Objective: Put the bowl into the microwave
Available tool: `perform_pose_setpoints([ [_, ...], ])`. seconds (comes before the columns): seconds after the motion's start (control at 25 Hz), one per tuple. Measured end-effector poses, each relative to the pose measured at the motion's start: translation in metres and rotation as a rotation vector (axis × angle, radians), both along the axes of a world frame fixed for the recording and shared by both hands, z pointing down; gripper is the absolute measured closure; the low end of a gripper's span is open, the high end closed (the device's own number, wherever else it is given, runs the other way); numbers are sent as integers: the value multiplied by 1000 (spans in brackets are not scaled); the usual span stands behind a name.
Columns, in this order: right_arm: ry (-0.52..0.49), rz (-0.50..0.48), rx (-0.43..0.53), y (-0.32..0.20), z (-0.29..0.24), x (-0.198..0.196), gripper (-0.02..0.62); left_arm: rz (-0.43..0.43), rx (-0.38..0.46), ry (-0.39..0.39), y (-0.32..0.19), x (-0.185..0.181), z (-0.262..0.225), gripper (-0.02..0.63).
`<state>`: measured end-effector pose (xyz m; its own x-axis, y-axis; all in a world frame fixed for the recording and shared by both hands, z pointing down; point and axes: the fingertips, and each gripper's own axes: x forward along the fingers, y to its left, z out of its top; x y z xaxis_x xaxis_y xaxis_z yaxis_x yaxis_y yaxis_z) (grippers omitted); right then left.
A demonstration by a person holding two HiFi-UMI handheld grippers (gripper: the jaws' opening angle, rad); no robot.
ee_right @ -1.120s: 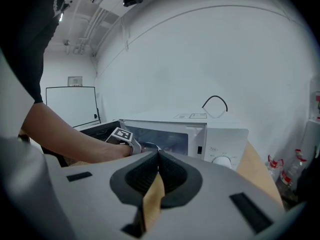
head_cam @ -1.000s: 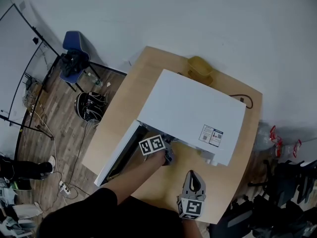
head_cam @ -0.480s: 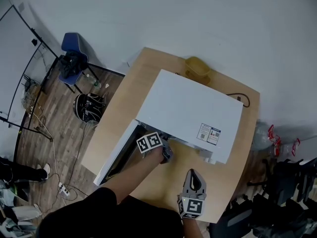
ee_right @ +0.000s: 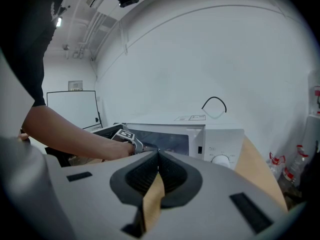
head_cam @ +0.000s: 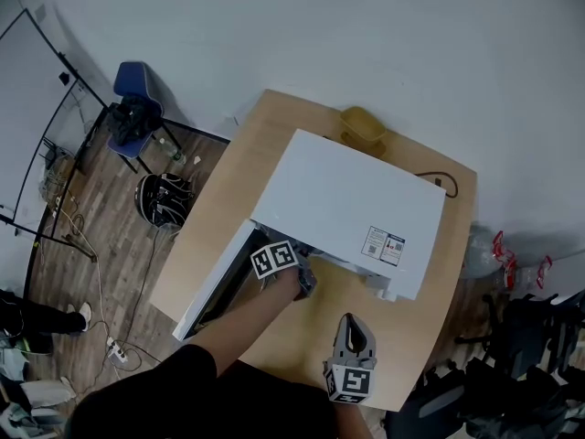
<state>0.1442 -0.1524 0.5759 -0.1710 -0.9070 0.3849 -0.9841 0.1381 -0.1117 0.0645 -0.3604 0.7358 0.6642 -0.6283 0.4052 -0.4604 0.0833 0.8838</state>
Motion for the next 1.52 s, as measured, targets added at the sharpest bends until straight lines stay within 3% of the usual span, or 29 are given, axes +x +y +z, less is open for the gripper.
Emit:
perform_pose_setpoints([
  [0.2, 0, -5, 7, -1, -2, 1, 535, 6, -10, -22, 1, -4, 1, 370],
  [0.68, -6, -5, 17, 4, -2, 0, 535, 16, -124, 122, 16, -2, 9, 362],
  [0.88, -9, -15, 18, 8, -2, -7, 535, 53, -154, 137, 29, 7, 18, 360],
  [1.0, -13, -13, 16, 10, -2, -8, 535, 85, -141, 102, 31, 9, 18, 362],
  [1.32, -13, -6, 10, 11, 0, -3, 535, 187, -53, -118, 30, 13, 16, 331],
  [1.52, -15, 15, 14, 10, 0, 5, 535, 214, -15, -196, 30, 16, 15, 319],
])
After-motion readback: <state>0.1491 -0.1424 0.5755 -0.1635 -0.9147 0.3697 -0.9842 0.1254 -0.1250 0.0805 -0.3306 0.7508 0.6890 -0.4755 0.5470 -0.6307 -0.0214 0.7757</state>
